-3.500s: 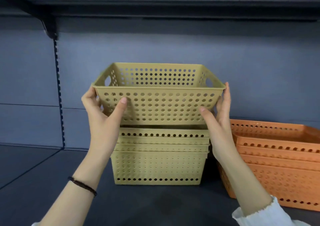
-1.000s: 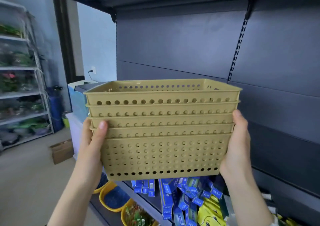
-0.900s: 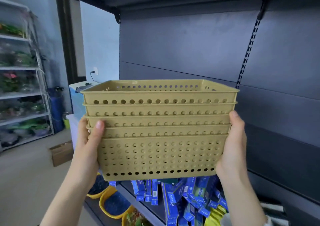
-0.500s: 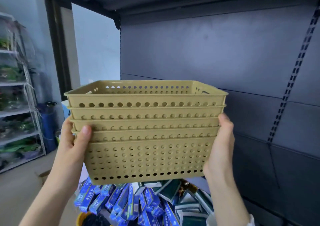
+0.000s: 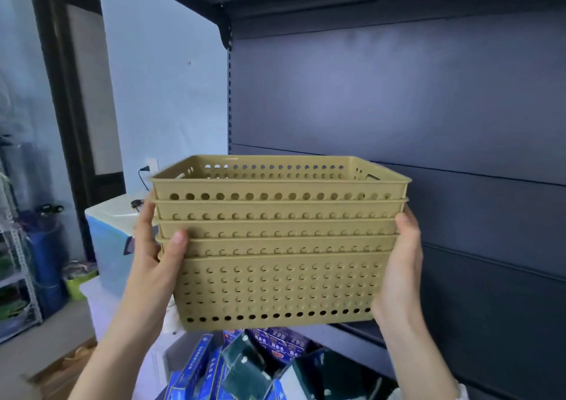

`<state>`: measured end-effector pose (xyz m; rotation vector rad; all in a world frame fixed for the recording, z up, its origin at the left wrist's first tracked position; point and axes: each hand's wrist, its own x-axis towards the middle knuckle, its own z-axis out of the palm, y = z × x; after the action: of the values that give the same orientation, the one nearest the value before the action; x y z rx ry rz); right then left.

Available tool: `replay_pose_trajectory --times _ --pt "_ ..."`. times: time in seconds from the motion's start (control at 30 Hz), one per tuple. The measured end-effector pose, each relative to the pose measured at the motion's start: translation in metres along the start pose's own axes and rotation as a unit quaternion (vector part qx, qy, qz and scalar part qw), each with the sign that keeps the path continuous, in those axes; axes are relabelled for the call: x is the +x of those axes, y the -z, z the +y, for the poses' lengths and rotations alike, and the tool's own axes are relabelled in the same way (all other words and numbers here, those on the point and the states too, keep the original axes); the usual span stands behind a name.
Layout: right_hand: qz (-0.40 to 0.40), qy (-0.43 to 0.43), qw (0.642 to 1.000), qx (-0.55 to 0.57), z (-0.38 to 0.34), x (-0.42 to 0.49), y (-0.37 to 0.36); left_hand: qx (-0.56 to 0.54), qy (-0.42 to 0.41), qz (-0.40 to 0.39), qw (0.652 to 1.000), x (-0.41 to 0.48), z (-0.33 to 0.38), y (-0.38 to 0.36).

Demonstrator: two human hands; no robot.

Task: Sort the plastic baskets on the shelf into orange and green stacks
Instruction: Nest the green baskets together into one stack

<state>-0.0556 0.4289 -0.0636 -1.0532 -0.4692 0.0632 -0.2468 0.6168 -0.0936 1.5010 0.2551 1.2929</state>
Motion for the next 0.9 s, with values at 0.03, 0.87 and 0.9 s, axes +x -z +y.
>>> replay_pose_trajectory --times 0.03,0.87,0.9 --pt "0.014 0.004 1.0 -0.013 0.007 0.001 -0.016 -0.007 0.003 -0.01 1.0 0.019 -0.006 0.011" --pt "-0.03 0.007 0.96 -0.277 0.103 0.074 -0.158 -0.037 0.049 -0.239 0.969 0.26 -0.14 0.074" --pt "-0.034 0.005 0.96 -0.279 0.105 0.079 -0.159 -0.034 0.052 -0.243 0.968 0.265 -0.144 0.073"
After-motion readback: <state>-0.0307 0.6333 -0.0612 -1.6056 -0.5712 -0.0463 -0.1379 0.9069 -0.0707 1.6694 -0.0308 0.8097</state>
